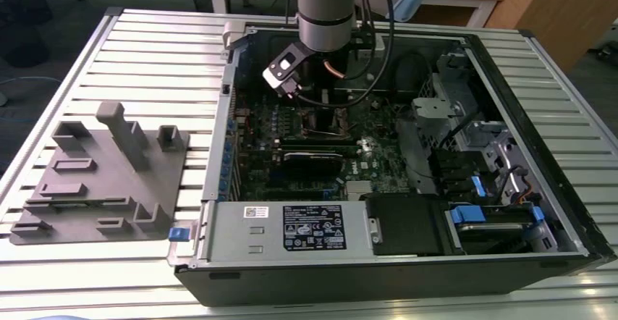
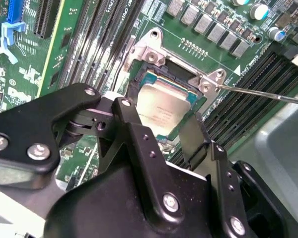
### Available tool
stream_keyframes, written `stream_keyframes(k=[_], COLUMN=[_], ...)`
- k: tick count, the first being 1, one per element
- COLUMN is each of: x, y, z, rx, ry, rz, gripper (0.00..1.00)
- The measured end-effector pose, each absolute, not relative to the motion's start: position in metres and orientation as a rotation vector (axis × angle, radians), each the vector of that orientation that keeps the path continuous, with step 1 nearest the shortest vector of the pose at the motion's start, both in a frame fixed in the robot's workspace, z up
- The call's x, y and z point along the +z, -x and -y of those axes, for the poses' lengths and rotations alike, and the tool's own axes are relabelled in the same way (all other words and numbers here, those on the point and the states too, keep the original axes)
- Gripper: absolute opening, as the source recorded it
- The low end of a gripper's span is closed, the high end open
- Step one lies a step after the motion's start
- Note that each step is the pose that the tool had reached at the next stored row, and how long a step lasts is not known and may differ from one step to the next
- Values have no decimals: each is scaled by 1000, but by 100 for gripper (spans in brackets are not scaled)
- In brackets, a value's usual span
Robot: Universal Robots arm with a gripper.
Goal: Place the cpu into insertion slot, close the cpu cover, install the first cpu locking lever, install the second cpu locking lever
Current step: 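Place the cpu into insertion slot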
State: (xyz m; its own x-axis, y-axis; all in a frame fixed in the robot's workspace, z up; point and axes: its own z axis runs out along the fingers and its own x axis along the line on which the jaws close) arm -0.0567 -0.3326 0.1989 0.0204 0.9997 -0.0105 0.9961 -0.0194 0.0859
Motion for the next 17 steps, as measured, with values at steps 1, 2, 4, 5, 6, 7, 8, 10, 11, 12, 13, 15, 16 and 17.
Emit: stream_keyframes(k=[1,2,4,5,6,7,8,10,11,12,13,15,16,17], x=[199,199,199,199,199,199,199,199,199,199,199,199,199,199], y=[57,57,57,57,57,57,57,57,57,57,57,57,57,57], z=[333,333,333,333,333,333,333,333,333,333,333,333,333,333], rx=[80,80,80,80,80,80,80,80,81,80,80,80,81,80], ry=[-2194,-2194,-2194,-2194,-2194,-2194,-2194,-2194,-2194,-2194,-2194,-2194,-2194,-2194], rz=[-2150,-2150,-2150,-2150,-2150,-2150,-2150,-2150,-2150,-2150,-2150,-2150,-2150,-2150], gripper=[59,59,59,59,59,59,59,59,58,58,58,51,51,51])
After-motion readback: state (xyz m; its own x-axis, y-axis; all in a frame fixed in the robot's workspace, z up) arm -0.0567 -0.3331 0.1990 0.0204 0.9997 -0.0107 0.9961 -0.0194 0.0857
